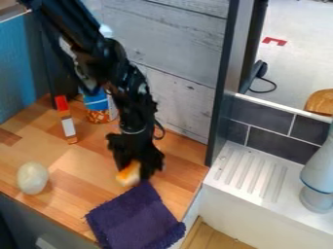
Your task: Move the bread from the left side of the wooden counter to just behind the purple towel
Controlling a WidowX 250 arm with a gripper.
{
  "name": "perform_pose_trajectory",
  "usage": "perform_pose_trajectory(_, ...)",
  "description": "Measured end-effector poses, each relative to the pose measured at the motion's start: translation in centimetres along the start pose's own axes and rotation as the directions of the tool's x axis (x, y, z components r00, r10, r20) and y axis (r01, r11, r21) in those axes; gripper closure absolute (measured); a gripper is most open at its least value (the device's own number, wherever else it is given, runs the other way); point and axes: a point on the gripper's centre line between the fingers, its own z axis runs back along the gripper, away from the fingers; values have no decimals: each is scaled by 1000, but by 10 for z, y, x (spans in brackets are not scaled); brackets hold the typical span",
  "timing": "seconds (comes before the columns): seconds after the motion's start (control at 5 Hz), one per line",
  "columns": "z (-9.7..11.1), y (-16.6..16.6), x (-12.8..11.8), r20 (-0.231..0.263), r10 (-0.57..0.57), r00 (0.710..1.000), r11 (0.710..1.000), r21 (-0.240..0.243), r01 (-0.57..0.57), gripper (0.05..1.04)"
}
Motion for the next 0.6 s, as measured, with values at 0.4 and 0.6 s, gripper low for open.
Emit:
perform_pose_trajectory(0.4,18,4,-7,46,8,999,999,36,-9,86)
perform_pose_trajectory(0.6,78,17,-12,129,26,991,998,50,-32,85)
